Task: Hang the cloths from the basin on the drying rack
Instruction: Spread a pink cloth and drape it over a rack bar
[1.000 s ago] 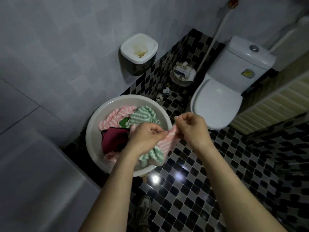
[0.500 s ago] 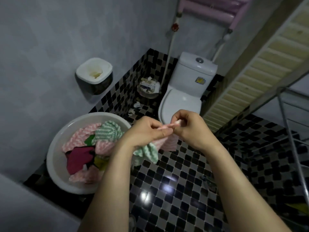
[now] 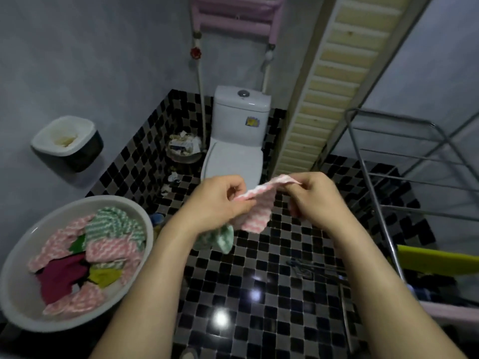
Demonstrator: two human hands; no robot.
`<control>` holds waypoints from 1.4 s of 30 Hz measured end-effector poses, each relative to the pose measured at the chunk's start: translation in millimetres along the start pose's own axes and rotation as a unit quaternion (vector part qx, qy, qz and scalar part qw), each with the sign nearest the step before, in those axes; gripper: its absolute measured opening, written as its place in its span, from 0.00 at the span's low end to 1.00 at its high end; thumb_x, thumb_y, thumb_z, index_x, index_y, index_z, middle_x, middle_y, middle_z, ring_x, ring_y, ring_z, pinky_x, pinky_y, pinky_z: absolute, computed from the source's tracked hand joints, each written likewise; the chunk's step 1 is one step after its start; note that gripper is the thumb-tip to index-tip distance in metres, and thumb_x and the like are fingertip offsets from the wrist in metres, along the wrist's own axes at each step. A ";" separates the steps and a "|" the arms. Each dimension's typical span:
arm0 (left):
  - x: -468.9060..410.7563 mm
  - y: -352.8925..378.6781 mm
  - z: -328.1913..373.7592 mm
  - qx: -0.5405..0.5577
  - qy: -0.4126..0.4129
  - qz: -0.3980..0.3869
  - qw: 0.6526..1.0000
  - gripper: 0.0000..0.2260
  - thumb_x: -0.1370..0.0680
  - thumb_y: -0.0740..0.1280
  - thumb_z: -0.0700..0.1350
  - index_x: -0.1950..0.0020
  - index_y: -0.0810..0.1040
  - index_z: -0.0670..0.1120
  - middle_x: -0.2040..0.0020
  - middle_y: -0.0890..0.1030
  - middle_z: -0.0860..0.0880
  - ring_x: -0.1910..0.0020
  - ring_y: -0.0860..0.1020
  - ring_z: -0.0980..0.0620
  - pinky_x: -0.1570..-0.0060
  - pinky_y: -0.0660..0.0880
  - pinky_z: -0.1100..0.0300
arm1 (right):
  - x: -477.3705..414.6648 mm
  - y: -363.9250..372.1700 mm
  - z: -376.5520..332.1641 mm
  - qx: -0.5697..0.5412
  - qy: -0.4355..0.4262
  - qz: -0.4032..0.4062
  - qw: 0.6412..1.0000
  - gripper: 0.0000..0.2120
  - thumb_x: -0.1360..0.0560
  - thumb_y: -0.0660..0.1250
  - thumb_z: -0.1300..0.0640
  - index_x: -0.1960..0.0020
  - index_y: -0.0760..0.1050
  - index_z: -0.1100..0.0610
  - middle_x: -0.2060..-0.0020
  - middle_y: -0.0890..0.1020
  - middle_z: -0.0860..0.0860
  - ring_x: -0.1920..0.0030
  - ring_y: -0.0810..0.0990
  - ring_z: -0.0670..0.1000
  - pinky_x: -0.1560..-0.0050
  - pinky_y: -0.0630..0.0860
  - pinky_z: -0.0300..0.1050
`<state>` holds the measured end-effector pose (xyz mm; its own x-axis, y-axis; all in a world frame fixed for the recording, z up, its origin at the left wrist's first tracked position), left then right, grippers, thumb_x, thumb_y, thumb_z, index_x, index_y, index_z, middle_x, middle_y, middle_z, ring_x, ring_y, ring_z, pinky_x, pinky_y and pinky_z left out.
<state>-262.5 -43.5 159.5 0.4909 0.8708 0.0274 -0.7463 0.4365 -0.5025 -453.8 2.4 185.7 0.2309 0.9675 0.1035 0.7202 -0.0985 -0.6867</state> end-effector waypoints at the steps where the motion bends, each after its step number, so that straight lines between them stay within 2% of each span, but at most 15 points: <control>1: 1.3 11.4 10.1 -0.006 0.008 -0.039 0.999 0.13 0.27 0.74 0.47 0.68 0.73 0.54 0.72 0.74 0.58 0.71 0.72 0.57 0.66 0.70 0.59 | 4.0 -3.5 4.7 -0.130 0.032 -0.022 0.991 0.13 0.19 0.60 0.56 0.52 0.83 0.55 0.72 0.82 0.51 0.71 0.80 0.47 0.71 0.74 0.41; 4: 13.0 47.1 47.9 0.000 0.029 -0.205 0.978 0.02 0.26 0.73 0.48 0.57 0.82 0.52 0.61 0.83 0.55 0.62 0.80 0.56 0.57 0.78 0.56 | 18.0 -15.7 23.4 -0.375 0.080 -0.061 0.922 0.14 0.20 0.59 0.65 0.49 0.83 0.56 0.64 0.85 0.53 0.65 0.83 0.49 0.65 0.80 0.42; 7: 19.5 74.4 63.3 -0.042 0.036 -0.321 0.945 0.08 0.24 0.71 0.48 0.47 0.85 0.49 0.54 0.85 0.57 0.56 0.81 0.63 0.53 0.77 0.66 | 31.0 -34.1 47.3 -0.395 0.062 -0.078 0.913 0.12 0.21 0.62 0.62 0.46 0.83 0.58 0.59 0.85 0.56 0.61 0.82 0.51 0.56 0.77 0.47; 10: 8.9 92.9 75.9 0.020 0.013 -0.091 0.996 0.04 0.24 0.71 0.47 0.54 0.86 0.51 0.63 0.84 0.58 0.66 0.78 0.65 0.61 0.75 0.68 | 43.6 -67.1 74.5 -0.368 0.041 -0.085 0.925 0.10 0.22 0.64 0.60 0.46 0.84 0.57 0.53 0.86 0.58 0.54 0.83 0.54 0.52 0.78 0.47; 12: -3.3 105.7 85.2 0.117 0.034 0.050 0.991 0.05 0.25 0.72 0.46 0.51 0.84 0.53 0.58 0.85 0.54 0.65 0.81 0.61 0.59 0.78 0.64 | 51.4 -87.7 90.5 -0.374 0.019 -0.097 0.922 0.11 0.22 0.64 0.61 0.44 0.82 0.61 0.50 0.85 0.59 0.51 0.83 0.54 0.51 0.79 0.46; 13: -9.3 111.9 89.9 0.128 0.035 0.048 0.990 0.08 0.25 0.72 0.46 0.47 0.83 0.53 0.55 0.85 0.51 0.62 0.81 0.57 0.56 0.68 0.75 | 53.9 -94.3 95.0 -0.382 0.006 -0.110 0.918 0.11 0.22 0.64 0.62 0.43 0.81 0.62 0.49 0.85 0.60 0.49 0.83 0.55 0.49 0.79 0.47; 14: -14.0 122.2 98.8 0.119 0.035 0.003 0.992 0.11 0.25 0.71 0.47 0.43 0.82 0.53 0.50 0.83 0.48 0.57 0.81 0.56 0.42 0.64 0.61 | 56.4 -102.2 102.0 -0.394 -0.001 -0.119 0.911 0.12 0.22 0.64 0.62 0.43 0.81 0.63 0.48 0.84 0.61 0.48 0.83 0.56 0.46 0.79 0.49; 15: -18.3 133.0 105.5 0.118 0.043 -0.062 0.990 0.11 0.24 0.70 0.48 0.42 0.81 0.51 0.53 0.85 0.53 0.54 0.81 0.57 0.63 0.75 0.68 | 57.6 -108.3 107.9 -0.411 -0.002 -0.126 0.903 0.11 0.23 0.65 0.61 0.44 0.81 0.63 0.48 0.84 0.61 0.47 0.83 0.57 0.45 0.79 0.50; 16: -20.6 145.6 113.8 0.126 0.046 -0.123 0.983 0.10 0.24 0.69 0.48 0.44 0.82 0.50 0.56 0.85 0.55 0.58 0.82 0.58 0.59 0.70 0.76 | 59.5 -116.2 114.7 -0.433 0.003 -0.121 0.893 0.11 0.24 0.66 0.60 0.46 0.82 0.63 0.50 0.84 0.61 0.49 0.83 0.57 0.46 0.80 0.49; 19: -28.3 170.1 120.6 0.176 0.013 -0.199 0.964 0.06 0.26 0.69 0.46 0.57 0.82 0.44 0.66 0.82 0.53 0.68 0.78 0.59 0.66 0.72 0.68 | 63.8 -138.3 134.6 -0.490 0.036 -0.055 0.869 0.11 0.23 0.62 0.62 0.52 0.83 0.61 0.58 0.85 0.58 0.55 0.83 0.53 0.54 0.80 0.42; 24: -52.4 183.9 122.8 0.078 0.004 -0.251 0.965 0.09 0.31 0.75 0.51 0.62 0.82 0.47 0.62 0.83 0.47 0.62 0.80 0.51 0.58 0.76 0.58 | 65.7 -174.6 165.5 -0.426 0.072 0.036 0.901 0.16 0.21 0.59 0.64 0.58 0.84 0.60 0.61 0.84 0.56 0.58 0.81 0.51 0.55 0.78 0.43; 30: -96.5 205.9 136.0 0.047 0.068 -0.177 0.981 0.04 0.26 0.73 0.47 0.59 0.81 0.48 0.58 0.84 0.43 0.58 0.82 0.43 0.50 0.78 0.45 | 51.7 -215.4 192.2 -0.321 0.071 0.121 0.937 0.21 0.26 0.57 0.70 0.67 0.84 0.56 0.71 0.81 0.50 0.73 0.74 0.43 0.74 0.68 0.34; 34: -136.3 220.4 154.7 0.078 0.120 -0.134 0.981 0.06 0.26 0.73 0.48 0.59 0.81 0.47 0.64 0.80 0.47 0.65 0.76 0.52 0.59 0.75 0.53 | 34.8 -241.1 209.8 -0.356 0.093 0.187 0.911 0.21 0.27 0.55 0.73 0.69 0.79 0.57 0.76 0.76 0.49 0.76 0.66 0.43 0.78 0.58 0.33; 39: -176.8 240.3 182.6 -0.005 0.203 -0.121 0.972 0.04 0.23 0.68 0.49 0.56 0.77 0.50 0.61 0.79 0.53 0.61 0.76 0.53 0.56 0.75 0.53 | 15.9 -267.4 225.0 -0.402 0.151 0.275 0.860 0.17 0.28 0.54 0.73 0.69 0.75 0.60 0.73 0.75 0.53 0.72 0.75 0.48 0.68 0.79 0.39; 42: -195.4 261.5 189.2 -0.025 0.215 -0.156 0.964 0.02 0.21 0.65 0.48 0.52 0.75 0.50 0.59 0.78 0.55 0.59 0.76 0.53 0.55 0.75 0.51 | 12.0 -281.1 241.2 -0.424 0.170 0.321 0.829 0.14 0.28 0.54 0.72 0.65 0.74 0.61 0.71 0.78 0.54 0.68 0.81 0.49 0.59 0.82 0.44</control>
<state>-638.6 -56.7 186.3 0.8369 0.5200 -0.1709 -0.5148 0.6417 -0.5685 -811.2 98.0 206.4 0.8127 0.5439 0.2090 0.5445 -0.8366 0.0595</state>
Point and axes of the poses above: each hand's wrist, its own x-axis away from the middle knuckle, its own y-axis out of the palm, z = x × y, the point moved 2 cm from there along -x, towards the middle knuckle
